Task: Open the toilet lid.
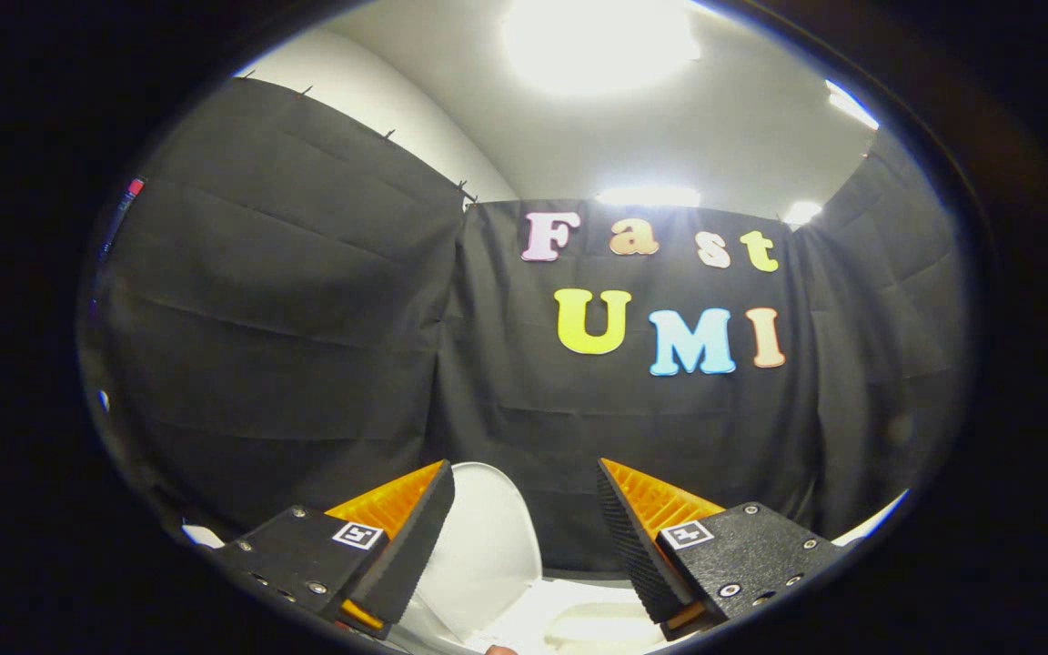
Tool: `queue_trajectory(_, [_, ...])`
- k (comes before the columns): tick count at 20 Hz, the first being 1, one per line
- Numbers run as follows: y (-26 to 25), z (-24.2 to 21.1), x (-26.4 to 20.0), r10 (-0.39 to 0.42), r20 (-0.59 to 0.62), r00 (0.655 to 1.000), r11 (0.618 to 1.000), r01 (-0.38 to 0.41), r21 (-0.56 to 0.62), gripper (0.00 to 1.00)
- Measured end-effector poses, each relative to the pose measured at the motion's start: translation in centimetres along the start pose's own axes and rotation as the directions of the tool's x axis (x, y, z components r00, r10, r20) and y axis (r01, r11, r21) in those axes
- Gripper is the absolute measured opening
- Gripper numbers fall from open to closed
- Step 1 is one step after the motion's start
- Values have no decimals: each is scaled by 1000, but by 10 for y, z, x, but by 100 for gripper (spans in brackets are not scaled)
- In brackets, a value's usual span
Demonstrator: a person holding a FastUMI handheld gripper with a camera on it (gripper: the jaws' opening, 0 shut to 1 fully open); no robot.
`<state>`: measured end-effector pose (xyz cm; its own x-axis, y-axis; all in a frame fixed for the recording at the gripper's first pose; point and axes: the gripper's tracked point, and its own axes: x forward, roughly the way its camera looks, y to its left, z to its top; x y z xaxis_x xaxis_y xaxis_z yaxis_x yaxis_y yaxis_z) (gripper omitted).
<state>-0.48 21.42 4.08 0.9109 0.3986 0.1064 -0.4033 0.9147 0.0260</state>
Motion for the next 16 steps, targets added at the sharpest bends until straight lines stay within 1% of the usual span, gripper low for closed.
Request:
queue_trajectory(3, [-63,-24,-38,-90,-36,995,995,88,-50,95])
queue_trajectory(5, [-99,-40,-59,-147,-64,987,988,144,-54,95])
queue_trajectory(7, [-115,-42,-68,-144,-45,989,988,141,-60,95])
queue_trajectory(8, [-128,-48,-74,-156,-60,986,986,152,-73,95])
queue_trajectory(10, [-157,-53,-89,-218,-67,974,973,212,-89,95])
queue_trajectory(12, [-178,-58,-101,-277,-77,958,960,272,-71,95])
queue_trajectory(14, [-183,-67,-113,-297,-99,950,955,296,-32,95])
queue_trajectory(16, [-192,-69,-120,-322,-111,940,946,322,-21,95])
